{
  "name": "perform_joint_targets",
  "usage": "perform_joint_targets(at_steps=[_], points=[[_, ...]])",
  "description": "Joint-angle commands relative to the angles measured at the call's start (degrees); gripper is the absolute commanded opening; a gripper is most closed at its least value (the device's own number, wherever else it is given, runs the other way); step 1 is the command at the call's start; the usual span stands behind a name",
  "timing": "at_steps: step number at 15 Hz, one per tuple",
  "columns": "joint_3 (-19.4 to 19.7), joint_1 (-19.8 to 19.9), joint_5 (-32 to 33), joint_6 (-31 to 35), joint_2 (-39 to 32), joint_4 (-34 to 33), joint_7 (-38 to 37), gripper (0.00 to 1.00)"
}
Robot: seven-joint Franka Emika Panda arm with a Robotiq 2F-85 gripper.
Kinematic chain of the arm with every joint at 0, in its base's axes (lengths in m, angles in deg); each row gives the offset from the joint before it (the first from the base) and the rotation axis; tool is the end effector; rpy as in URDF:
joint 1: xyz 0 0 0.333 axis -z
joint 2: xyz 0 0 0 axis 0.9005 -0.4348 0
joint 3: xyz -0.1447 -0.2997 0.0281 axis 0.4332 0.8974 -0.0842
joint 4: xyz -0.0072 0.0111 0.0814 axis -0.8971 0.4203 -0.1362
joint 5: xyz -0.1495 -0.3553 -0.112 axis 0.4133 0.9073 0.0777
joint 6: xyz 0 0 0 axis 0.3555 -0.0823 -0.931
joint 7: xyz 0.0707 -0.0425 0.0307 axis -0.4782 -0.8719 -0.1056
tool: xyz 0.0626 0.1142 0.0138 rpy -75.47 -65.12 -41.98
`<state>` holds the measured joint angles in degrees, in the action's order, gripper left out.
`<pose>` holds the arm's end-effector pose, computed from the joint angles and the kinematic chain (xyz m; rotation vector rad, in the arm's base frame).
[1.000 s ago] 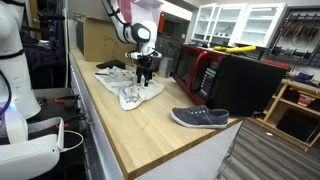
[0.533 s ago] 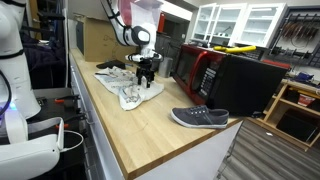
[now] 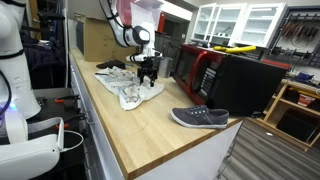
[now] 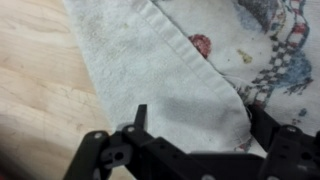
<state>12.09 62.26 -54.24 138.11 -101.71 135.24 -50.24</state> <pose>0.5677 -0.0263 0.2391 2.8680 0.2765 0.0116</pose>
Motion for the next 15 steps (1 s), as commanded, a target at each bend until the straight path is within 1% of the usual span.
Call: perform_joint_targets(at_steps=[1,2,3,4,5,6,8,10,13,14,15], points=[[1.46,-1.18,5.1,0.98,0.13,0.28,-1.87,1.0],[1.54,-1.22,6.17,0.89,0.17,0.26,-2.2,1.0],[1.68,-1.27,7.27,0.86,0.16,0.18,-3.05,0.75],[1.74,-1.28,8.25,0.75,0.14,0.11,-3.35,0.74],[1.81,-1.29,9.0,0.74,0.16,0.11,-3.84,0.68],[1.83,-1.27,9.47,0.75,0.21,0.14,-4.32,0.58],[1.7,-1.19,9.62,0.79,0.35,0.22,-4.54,0.42],[1.65,-1.27,9.45,0.66,0.41,0.27,-5.14,0.29],[1.7,-1.57,9.52,0.43,1.02,0.6,-6.0,0.06],[1.73,-1.71,9.62,0.31,1.26,0.69,-6.49,0.01],[1.72,-1.85,9.73,0.24,1.6,0.88,-7.0,0.0]])
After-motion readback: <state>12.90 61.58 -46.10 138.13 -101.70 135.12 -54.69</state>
